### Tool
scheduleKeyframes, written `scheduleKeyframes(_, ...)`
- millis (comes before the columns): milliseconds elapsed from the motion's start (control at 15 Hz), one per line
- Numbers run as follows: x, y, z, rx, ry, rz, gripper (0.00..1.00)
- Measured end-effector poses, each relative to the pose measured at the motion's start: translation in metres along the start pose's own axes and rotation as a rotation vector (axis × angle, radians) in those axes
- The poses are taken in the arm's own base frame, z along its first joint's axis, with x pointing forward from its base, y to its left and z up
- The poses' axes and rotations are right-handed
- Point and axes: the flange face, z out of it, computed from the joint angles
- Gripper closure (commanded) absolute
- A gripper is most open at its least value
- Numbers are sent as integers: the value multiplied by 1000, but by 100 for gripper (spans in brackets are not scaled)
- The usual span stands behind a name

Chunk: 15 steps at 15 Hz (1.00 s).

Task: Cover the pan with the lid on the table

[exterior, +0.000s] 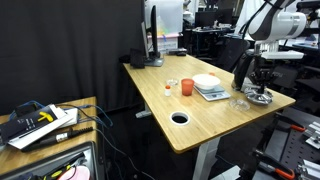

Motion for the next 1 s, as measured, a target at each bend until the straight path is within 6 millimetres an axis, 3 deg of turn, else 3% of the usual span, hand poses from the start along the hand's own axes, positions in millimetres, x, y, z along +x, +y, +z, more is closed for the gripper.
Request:
scheduleKeyframes(400,0,10,10,-4,-22,29,99)
scheduleKeyframes(733,6,43,22,19,-49,128,99)
scheduleKeyframes(1000,16,54,24,37,-48,177,99)
